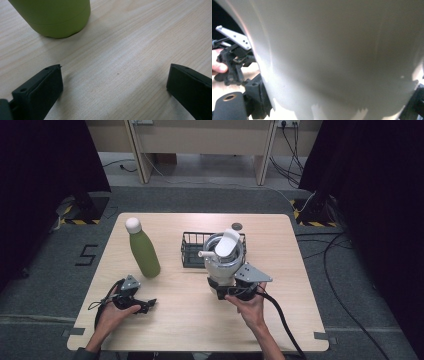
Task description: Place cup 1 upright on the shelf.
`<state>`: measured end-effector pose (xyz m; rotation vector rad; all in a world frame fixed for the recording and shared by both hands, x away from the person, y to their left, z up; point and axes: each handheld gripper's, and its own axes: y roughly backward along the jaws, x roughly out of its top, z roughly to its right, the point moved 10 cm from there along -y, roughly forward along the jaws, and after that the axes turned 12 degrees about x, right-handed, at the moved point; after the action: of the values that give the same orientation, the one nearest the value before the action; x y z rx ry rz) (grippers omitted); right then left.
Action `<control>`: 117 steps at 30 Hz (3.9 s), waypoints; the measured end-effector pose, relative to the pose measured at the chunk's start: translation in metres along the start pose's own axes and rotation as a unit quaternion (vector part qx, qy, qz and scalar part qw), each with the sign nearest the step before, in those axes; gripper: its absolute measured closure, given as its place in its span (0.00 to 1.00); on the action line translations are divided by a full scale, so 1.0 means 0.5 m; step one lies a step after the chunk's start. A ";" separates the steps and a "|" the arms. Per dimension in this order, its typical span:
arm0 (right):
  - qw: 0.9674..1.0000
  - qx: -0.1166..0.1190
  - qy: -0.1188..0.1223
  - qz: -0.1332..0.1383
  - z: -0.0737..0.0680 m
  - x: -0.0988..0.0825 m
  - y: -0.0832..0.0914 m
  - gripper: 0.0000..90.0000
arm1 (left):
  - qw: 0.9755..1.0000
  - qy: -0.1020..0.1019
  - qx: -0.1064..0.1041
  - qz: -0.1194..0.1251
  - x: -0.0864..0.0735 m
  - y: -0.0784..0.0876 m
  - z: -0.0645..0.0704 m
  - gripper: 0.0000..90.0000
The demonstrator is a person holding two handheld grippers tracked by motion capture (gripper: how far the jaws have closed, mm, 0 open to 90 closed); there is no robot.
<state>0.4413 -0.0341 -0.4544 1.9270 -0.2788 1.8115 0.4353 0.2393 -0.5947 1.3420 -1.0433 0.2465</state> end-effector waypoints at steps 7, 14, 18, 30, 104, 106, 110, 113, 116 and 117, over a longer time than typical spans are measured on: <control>1.000 -0.011 -0.002 -0.001 0.029 0.025 -0.002 0.13 | 1.000 0.000 0.000 0.000 0.000 0.000 0.000 0.00; 1.000 -0.027 -0.001 -0.005 0.067 0.055 -0.006 0.13 | 1.000 0.000 0.000 0.000 0.000 0.000 0.000 0.00; 1.000 -0.031 -0.002 -0.005 0.083 0.069 -0.007 0.13 | 1.000 0.001 0.000 0.000 0.000 0.000 0.000 0.00; 0.999 -0.049 -0.002 -0.011 0.140 0.107 -0.018 0.13 | 1.000 0.001 0.000 0.000 0.000 0.000 0.000 0.00; 0.992 -0.117 -0.049 -0.015 0.316 0.010 -0.111 0.13 | 1.000 0.001 -0.001 0.000 0.000 0.000 0.001 0.00; 0.992 -0.116 -0.050 -0.014 0.315 0.008 -0.114 0.13 | 1.000 0.000 -0.001 0.000 0.000 0.000 0.001 0.00; 0.992 -0.117 -0.047 -0.017 0.313 0.002 -0.118 0.13 | 1.000 0.000 -0.001 0.000 0.000 0.000 0.001 0.00; 0.992 -0.115 -0.053 -0.018 0.312 -0.007 -0.121 0.13 | 1.000 0.000 -0.001 0.000 0.000 0.000 0.001 0.00; 0.991 -0.118 -0.054 -0.021 0.314 -0.016 -0.120 0.13 | 1.000 0.000 -0.001 0.000 0.000 0.000 0.001 0.00; 0.991 -0.118 -0.056 -0.021 0.314 -0.019 -0.120 0.13 | 1.000 0.000 -0.001 0.000 0.000 0.000 0.001 0.00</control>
<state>0.6064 -0.0579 -0.4774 1.8545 -0.4637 1.5700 0.4352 0.2390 -0.5947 1.3403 -1.0433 0.2466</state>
